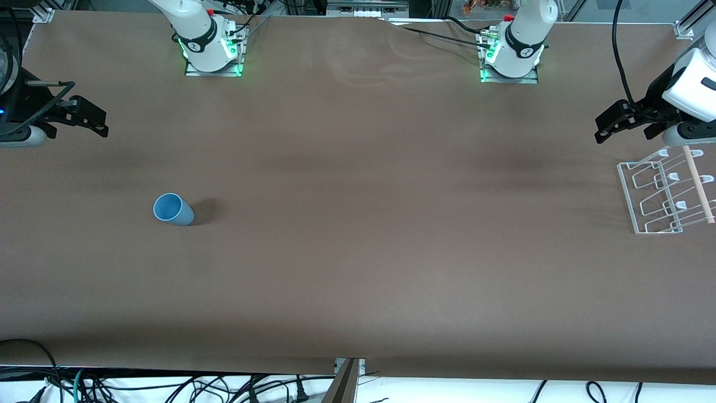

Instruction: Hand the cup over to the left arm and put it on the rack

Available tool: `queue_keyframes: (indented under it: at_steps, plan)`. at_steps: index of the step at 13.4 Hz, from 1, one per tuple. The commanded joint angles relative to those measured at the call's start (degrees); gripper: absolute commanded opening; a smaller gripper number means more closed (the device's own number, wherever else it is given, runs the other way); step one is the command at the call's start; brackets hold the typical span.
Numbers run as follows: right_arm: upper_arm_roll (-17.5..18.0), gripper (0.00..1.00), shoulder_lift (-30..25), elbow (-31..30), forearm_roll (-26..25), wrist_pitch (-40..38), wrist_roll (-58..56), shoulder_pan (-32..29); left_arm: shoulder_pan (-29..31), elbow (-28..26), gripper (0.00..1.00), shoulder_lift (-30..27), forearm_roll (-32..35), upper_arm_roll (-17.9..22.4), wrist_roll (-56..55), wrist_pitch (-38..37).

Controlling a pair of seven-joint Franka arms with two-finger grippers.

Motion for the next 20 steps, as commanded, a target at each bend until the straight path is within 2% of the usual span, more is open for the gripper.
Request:
queue_keyframes:
  at_steps: [1, 5, 9, 11, 14, 20]
  plan:
    - [0.40, 1.00, 0.75, 1.90, -0.44, -1.07, -0.07, -0.53, -0.12, 1.89, 1.00, 1.00, 0.04, -0.29, -0.40, -0.21]
    - [0.40, 1.00, 1.01, 1.81, -0.35, -1.24, 0.11, -0.53, -0.20, 1.89, 1.00, 1.00, 0.04, -0.30, -0.40, -0.30]
    - [0.66, 1.00, 3.81, 1.72, -0.70, -0.45, 0.55, 0.08, -0.64, 1.89, 1.00, 0.91, 0.04, -0.73, -0.40, -0.30]
    - [0.93, 1.00, 5.05, 0.68, -0.79, 2.34, 0.55, 0.00, -0.56, 1.97, 1.00, 1.18, 0.13, -0.65, -0.32, -0.13]
    - [0.58, 1.00, 7.16, -4.85, -0.79, 11.21, -0.24, -1.14, -0.47, 1.97, 1.00, 1.18, 0.13, -0.65, -0.32, -0.13]
    - [-0.47, 1.00, 12.60, -11.63, -0.62, 20.28, -0.33, -5.27, -0.38, 1.97, 1.00, 1.44, 0.13, -0.65, -0.32, -0.13]
